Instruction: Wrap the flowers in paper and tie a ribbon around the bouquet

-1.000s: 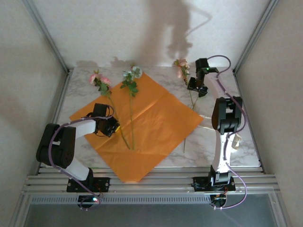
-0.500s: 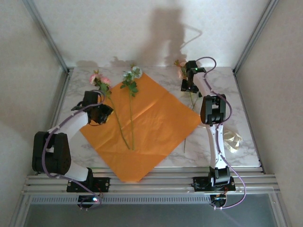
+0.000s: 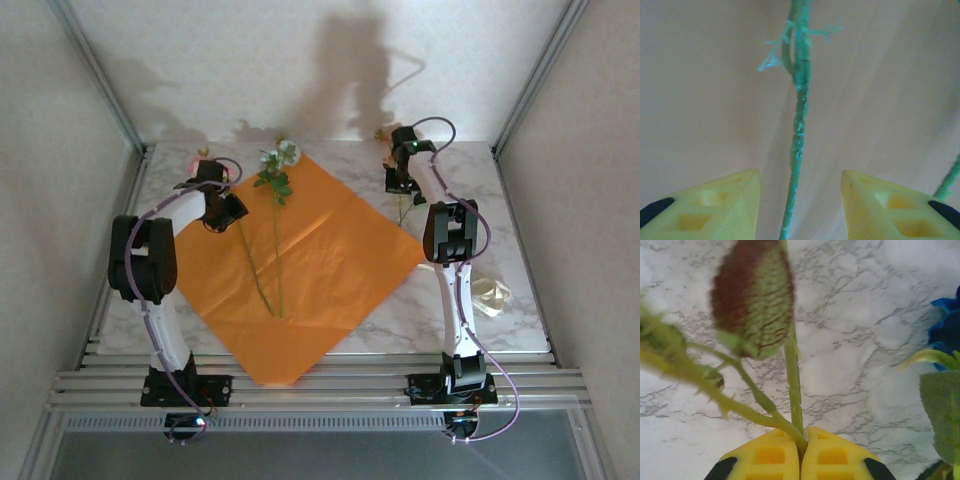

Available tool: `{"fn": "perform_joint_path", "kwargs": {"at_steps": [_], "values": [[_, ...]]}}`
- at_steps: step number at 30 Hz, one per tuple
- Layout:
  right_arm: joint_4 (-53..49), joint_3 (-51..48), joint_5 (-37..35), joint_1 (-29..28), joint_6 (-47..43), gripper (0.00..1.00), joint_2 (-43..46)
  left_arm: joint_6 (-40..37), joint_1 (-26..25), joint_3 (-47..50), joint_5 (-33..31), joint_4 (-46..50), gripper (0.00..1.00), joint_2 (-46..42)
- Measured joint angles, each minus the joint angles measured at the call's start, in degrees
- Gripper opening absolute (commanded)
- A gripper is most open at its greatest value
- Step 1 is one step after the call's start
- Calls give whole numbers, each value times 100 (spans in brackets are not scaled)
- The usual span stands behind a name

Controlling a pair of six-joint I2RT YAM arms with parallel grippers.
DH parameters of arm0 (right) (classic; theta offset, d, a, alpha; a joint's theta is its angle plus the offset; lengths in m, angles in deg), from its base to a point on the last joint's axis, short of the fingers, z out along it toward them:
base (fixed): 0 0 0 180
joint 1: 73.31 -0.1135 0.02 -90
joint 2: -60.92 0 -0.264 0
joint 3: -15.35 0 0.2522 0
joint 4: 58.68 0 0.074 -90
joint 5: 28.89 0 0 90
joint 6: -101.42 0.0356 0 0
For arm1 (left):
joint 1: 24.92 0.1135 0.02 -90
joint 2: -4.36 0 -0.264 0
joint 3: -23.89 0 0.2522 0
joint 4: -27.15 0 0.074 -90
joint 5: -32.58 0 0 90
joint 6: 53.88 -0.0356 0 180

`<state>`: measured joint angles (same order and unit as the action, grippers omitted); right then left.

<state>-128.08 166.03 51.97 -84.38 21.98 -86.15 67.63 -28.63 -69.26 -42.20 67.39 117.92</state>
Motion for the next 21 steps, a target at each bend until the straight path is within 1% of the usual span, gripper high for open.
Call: {"fn": "perform_joint_path", "kwargs": {"at_steps": [2, 7, 10, 14, 18, 21], "values": [[57, -55, -179, -35, -59, 0, 157, -181, -87, -129, -96, 83, 36, 160], [332, -275, -807, -131, -234, 0, 944, -660, -319, -511, -431, 282, 15, 564], [535, -297, -1150, -151, -339, 0, 1449, -892, -485, -632, -662, 372, 13, 638], [691, -144, -1388, -151, -396, 0, 1834, -1174, -671, -658, -986, 444, 1, 638], [710, -68, -1287, -151, -345, 0, 2022, -1414, -817, -654, -1257, 511, 0, 579], [702, -101, -841, -197, -138, 0, 2098, -1552, -942, -520, -1384, 503, 0, 319]]}}
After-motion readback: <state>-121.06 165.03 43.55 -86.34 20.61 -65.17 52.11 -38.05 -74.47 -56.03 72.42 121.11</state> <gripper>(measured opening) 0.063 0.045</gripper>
